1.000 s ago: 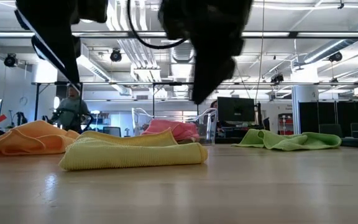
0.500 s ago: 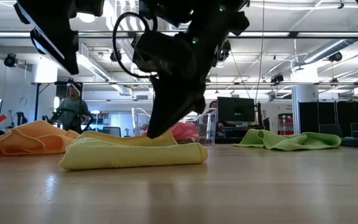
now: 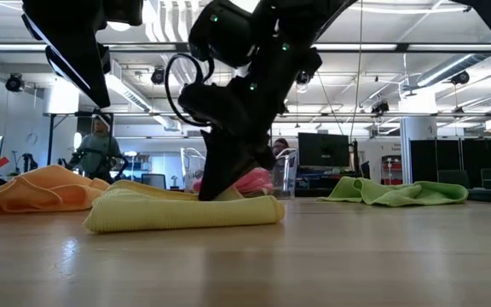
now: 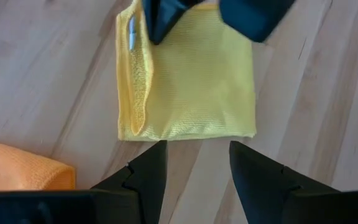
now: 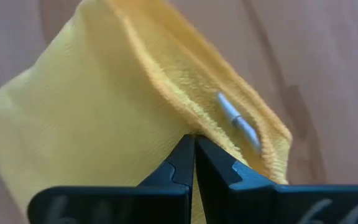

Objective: Fold microfiber towels
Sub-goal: Fold the yellow microfiber cloth

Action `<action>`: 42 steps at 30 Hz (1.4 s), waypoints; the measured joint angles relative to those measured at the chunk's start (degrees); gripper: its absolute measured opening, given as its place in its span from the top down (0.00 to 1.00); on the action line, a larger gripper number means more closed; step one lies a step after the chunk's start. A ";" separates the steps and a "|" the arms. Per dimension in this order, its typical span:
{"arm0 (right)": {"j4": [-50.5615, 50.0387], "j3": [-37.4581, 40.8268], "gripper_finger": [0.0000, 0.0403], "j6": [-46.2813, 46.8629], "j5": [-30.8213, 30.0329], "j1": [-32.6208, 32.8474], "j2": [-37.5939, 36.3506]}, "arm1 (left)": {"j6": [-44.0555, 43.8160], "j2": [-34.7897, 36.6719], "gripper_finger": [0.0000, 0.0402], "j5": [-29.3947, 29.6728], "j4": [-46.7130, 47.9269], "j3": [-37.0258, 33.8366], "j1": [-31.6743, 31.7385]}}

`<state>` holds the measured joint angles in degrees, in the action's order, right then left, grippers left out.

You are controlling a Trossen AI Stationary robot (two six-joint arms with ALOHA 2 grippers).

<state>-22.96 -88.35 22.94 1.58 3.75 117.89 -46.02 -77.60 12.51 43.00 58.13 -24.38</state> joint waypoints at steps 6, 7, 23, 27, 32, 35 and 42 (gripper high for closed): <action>1.25 -0.11 0.98 3.85 -1.73 -2.84 -0.28 | -0.10 0.00 0.61 0.00 0.00 -0.26 0.32; 1.23 -0.28 0.98 4.25 -1.70 -3.29 -0.33 | -0.11 0.00 0.61 0.00 -0.04 -0.26 0.39; -7.47 -1.44 0.98 1.09 6.50 0.89 -5.00 | -0.07 0.00 0.61 0.11 -0.04 -0.37 0.81; -8.25 -1.00 0.98 1.55 6.61 2.38 -4.46 | 0.33 0.00 0.61 0.22 -0.04 -0.37 0.96; -9.15 1.28 0.98 3.50 6.56 3.02 -4.39 | 0.39 0.00 0.61 0.26 -0.06 -0.37 1.18; -9.35 2.44 0.98 4.12 5.93 3.00 -4.07 | 0.40 0.00 0.61 0.34 -0.06 -0.37 1.18; -11.09 4.97 0.98 4.92 4.82 2.87 -3.56 | 0.24 0.00 0.61 1.38 -0.15 -0.37 1.24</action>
<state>-34.05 -83.38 27.86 6.40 6.61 114.32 -45.78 -77.60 13.89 42.85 57.76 -23.14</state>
